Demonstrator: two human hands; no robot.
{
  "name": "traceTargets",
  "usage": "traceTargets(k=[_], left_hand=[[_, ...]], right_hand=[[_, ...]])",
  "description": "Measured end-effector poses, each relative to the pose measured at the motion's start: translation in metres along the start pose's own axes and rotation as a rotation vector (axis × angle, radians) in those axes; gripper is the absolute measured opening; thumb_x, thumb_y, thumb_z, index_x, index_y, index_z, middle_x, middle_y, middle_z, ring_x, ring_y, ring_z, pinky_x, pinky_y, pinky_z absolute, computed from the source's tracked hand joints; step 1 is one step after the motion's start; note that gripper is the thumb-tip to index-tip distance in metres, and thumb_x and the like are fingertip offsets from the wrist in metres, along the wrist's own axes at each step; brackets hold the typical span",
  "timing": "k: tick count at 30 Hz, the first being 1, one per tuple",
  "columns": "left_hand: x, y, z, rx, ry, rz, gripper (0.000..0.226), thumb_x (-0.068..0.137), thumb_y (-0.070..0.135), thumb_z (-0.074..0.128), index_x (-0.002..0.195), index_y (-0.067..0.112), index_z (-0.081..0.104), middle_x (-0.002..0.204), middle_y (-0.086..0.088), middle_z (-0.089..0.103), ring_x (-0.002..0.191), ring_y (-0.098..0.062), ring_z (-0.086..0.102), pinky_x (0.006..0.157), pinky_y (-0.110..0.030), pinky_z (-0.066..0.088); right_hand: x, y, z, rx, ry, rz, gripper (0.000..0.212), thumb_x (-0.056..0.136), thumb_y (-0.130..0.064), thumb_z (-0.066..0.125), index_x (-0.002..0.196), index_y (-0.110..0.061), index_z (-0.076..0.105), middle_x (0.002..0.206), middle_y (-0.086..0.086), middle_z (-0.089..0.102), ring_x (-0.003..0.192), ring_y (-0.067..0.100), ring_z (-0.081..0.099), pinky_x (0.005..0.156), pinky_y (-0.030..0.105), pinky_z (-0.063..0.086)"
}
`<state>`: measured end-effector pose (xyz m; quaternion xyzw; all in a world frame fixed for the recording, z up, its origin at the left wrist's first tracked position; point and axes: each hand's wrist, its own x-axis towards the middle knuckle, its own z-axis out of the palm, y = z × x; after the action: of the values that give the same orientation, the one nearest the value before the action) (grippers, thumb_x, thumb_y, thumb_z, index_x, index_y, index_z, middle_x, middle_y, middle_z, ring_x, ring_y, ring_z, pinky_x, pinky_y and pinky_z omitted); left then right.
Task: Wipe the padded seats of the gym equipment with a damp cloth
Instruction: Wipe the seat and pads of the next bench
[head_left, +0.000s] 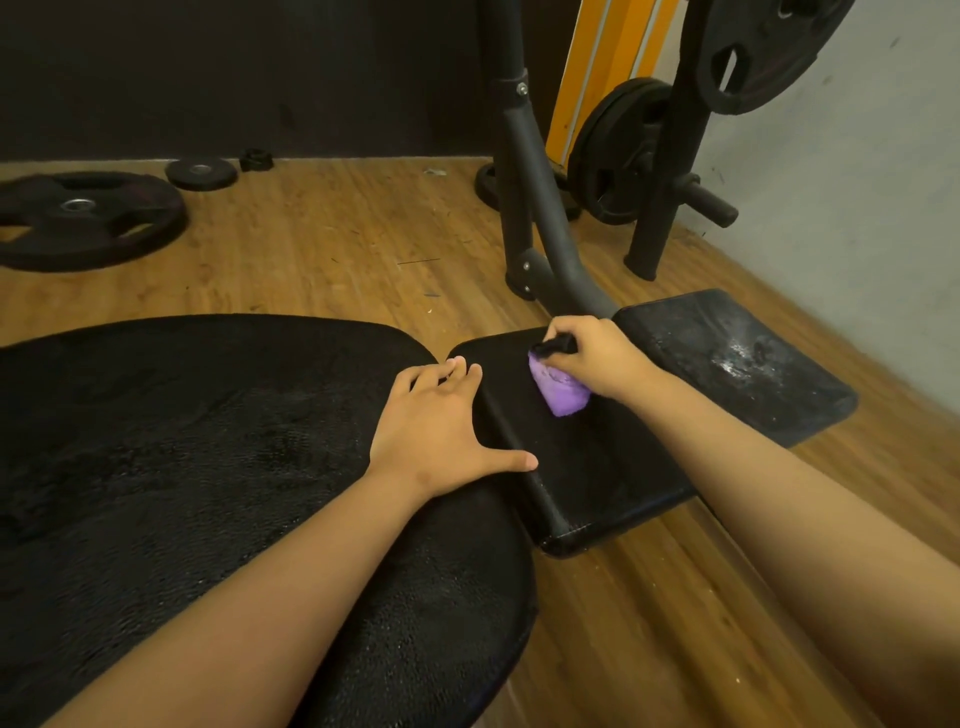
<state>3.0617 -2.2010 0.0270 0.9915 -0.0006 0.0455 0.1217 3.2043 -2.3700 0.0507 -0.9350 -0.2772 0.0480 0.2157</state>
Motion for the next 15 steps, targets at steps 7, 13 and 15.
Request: traceTargets(k=[7, 13, 15], left_hand=[[0.001, -0.002, 0.002, -0.011, -0.004, 0.006, 0.119, 0.062, 0.091, 0.045, 0.152, 0.017, 0.024, 0.159, -0.003, 0.024, 0.146, -0.011, 0.015, 0.117, -0.033, 0.011], [0.001, -0.001, 0.001, -0.006, -0.005, 0.002, 0.119, 0.061, 0.091, 0.045, 0.152, 0.017, 0.025, 0.159, -0.003, 0.023, 0.146, -0.012, 0.016, 0.116, -0.032, 0.011], [0.001, -0.001, 0.001, -0.012, 0.003, -0.001, 0.119, 0.061, 0.090, 0.047, 0.152, 0.017, 0.025, 0.159, -0.002, 0.023, 0.146, -0.011, 0.016, 0.115, -0.031, 0.010]], right_hand=[[-0.027, 0.000, -0.007, -0.018, -0.204, -0.124, 0.005, 0.084, -0.015, 0.069, 0.083, -0.015, 0.064, 0.083, -0.001, 0.065, 0.082, 0.010, 0.062, 0.075, 0.031, 0.052], [-0.019, -0.007, -0.004, -0.037, -0.145, -0.070, 0.006, 0.084, -0.014, 0.067, 0.082, -0.012, 0.062, 0.081, 0.000, 0.063, 0.079, 0.013, 0.062, 0.070, 0.030, 0.052], [-0.031, -0.007, -0.001, 0.023, -0.181, -0.094, 0.005, 0.083, -0.013, 0.068, 0.081, -0.012, 0.064, 0.078, 0.001, 0.064, 0.073, 0.008, 0.060, 0.067, 0.026, 0.048]])
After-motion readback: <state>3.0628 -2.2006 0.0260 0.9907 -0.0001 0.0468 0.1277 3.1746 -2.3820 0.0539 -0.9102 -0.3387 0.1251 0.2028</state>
